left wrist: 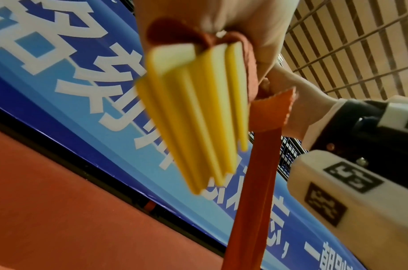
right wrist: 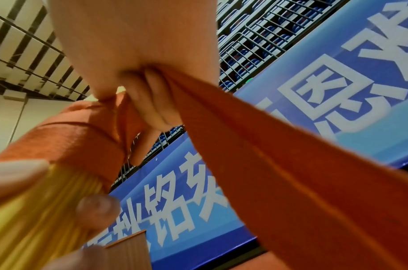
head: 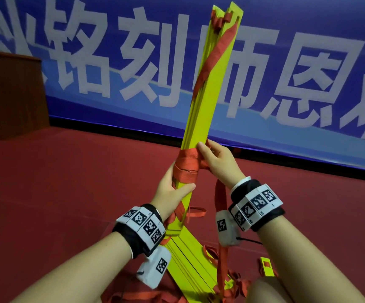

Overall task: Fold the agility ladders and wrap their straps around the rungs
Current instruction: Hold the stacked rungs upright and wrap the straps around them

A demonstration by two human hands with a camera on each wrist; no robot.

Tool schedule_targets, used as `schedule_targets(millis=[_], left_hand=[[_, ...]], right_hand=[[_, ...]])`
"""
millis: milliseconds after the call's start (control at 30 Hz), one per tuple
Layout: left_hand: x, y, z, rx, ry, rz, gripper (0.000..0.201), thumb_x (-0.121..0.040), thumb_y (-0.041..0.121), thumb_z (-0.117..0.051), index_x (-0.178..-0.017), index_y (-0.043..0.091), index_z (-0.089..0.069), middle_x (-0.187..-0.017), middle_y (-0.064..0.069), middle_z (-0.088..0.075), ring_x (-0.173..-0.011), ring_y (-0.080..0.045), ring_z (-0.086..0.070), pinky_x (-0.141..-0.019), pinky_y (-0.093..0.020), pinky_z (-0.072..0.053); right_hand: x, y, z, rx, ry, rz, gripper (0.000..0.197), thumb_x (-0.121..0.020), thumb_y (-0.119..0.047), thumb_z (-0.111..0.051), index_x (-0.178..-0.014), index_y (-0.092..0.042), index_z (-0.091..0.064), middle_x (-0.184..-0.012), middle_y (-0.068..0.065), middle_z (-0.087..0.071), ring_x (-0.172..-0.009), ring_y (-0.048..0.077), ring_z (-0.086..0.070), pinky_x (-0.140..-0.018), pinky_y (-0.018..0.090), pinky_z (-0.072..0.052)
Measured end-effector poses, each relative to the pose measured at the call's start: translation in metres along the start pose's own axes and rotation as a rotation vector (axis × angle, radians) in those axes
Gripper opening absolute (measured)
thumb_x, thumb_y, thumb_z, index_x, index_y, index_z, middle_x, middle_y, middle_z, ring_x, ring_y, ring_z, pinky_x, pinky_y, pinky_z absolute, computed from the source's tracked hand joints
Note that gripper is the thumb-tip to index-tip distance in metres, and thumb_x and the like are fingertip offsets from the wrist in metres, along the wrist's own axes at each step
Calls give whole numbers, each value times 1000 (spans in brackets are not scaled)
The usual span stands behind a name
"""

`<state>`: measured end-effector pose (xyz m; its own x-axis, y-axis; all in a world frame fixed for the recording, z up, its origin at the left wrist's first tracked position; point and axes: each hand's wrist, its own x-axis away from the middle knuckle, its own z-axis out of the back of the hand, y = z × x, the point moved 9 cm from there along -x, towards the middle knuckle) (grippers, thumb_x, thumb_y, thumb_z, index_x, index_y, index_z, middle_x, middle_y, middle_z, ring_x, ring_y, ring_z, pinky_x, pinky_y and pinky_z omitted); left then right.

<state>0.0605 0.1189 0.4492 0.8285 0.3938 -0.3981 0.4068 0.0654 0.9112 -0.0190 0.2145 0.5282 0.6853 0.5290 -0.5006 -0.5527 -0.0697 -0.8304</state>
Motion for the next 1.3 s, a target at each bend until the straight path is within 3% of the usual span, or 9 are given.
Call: schedule_targets(millis=[167,267,367,667,800,967,1133,1233,1300], left_hand=[[-5,4,-1,36,65,8,60,-83,-6,-68,-132,24,-49,-112,-4,-65,-94,-16,-61,-88,-27,-49],[-7,7,2,20,83,-9,51,-83,-4,-68,-121,27,-53,-100,4,-66,-83,-4,-62,-74,-11,-48],[-6,5,8,5,102,-1,48,-83,-2,-68,-115,31,-54,-89,4,-67,-75,-11,-63,-68,-19,-50],[-9,-5,10,-8,158,40,43,-82,-1,-69,-110,30,-58,-81,-9,-66,-63,-22,-62,-60,-30,-51],[-11,-4,7,-30,148,17,44,-81,-2,-69,-110,31,-58,-88,-3,-68,-76,-22,-63,-79,-40,-52],[-11,-3,3,-141,129,-22,61,-80,5,-72,-126,37,-48,-99,13,-67,-83,3,-63,-79,-19,-49],[-5,5,12,-637,203,-46,82,-81,25,-69,-149,40,-26,-99,-9,-70,-95,-36,-64,-77,-39,-50],[2,12,4,-814,164,-181,82,-85,42,-54,-154,35,-10,-102,-19,-67,-93,-41,-62,-74,-43,-49],[9,14,-7,-812,92,-280,74,-84,54,-30,-151,36,-4,-105,-19,-61,-93,-40,-59,-77,-43,-45]], right_hand=[[1,11,16,226,99,-147,58,-103,-43,-30,-72,-11,-66,-37,-12,-47,-37,0,-39,-44,17,-30],[5,10,9,215,-18,-146,40,-99,-32,-50,-77,-3,-68,-50,-1,-53,-37,2,-34,-42,20,-27],[9,19,1,233,-156,-170,12,-91,-12,-62,-80,-13,-65,-66,0,-63,-40,-1,-37,-42,14,-28],[10,39,17,72,147,-247,24,-92,-8,-60,-69,-15,-54,-55,4,-47,-34,4,-40,-43,21,-32],[10,37,21,-76,224,-299,10,-92,-4,-58,-93,-10,-66,-62,4,-52,-32,1,-38,-37,14,-30],[11,35,21,-134,313,-294,19,-93,-2,-53,-103,1,-69,-65,9,-55,-33,2,-37,-36,14,-29],[13,21,4,-245,278,-257,21,-97,-29,-53,-110,-12,-55,-68,7,-52,-40,9,-40,-40,19,-29],[15,24,1,-46,280,-244,76,-85,-46,-66,-147,-26,-26,-79,3,-64,-57,11,-54,-57,28,-43],[14,21,4,-9,317,-148,70,-83,-42,-70,-143,-25,-36,-85,2,-68,-65,10,-58,-61,28,-44]])
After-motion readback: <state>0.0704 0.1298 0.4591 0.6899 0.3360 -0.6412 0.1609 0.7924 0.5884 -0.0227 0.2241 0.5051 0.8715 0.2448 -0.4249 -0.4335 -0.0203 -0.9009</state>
